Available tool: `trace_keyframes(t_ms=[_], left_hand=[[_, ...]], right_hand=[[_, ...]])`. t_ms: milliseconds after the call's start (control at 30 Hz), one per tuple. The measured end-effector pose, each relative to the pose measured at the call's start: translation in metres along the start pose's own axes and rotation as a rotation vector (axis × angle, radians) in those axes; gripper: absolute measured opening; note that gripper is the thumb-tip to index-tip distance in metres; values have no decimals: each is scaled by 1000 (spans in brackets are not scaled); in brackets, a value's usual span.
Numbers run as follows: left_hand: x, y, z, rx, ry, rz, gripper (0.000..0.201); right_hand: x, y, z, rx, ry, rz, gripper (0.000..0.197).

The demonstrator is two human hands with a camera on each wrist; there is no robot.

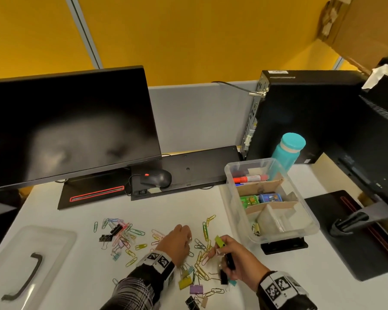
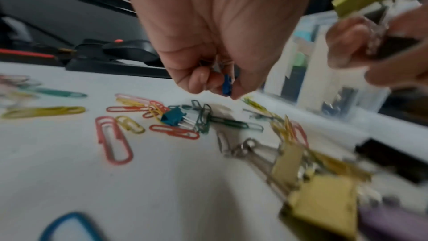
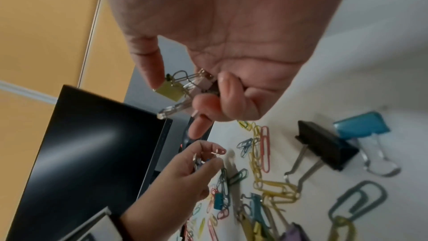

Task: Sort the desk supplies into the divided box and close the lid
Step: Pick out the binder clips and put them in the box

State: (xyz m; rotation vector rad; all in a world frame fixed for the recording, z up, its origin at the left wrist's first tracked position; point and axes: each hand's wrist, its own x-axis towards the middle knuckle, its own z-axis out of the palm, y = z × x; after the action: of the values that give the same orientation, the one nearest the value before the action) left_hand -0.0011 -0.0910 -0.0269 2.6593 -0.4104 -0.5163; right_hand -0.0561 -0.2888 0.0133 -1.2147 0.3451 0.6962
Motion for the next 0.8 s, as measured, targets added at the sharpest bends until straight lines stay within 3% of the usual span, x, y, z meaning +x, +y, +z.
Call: trace_keyframes(t_ms=[167, 300, 467, 567, 733, 800], left_hand=[[-13, -14, -25, -187, 59, 21, 12], [-37, -18, -34, -216, -60, 165, 14], [-56, -18, -27, 83, -181, 348, 23], [-59, -21, -23, 278, -209, 466, 28], [-53, -21, -19, 413, -340, 582, 48], [-51, -20, -13, 449, -343, 620, 46]], right_hand=[[-4, -7, 12, 160, -28, -53, 28], [-2, -14, 22, 77, 37, -119, 15], [-21, -36, 33, -148, 184, -323, 9], [-33, -44, 31, -293, 274, -355, 7], [-56, -60, 17, -697, 628, -411, 8], [-65, -71, 8, -932, 782, -330, 14]])
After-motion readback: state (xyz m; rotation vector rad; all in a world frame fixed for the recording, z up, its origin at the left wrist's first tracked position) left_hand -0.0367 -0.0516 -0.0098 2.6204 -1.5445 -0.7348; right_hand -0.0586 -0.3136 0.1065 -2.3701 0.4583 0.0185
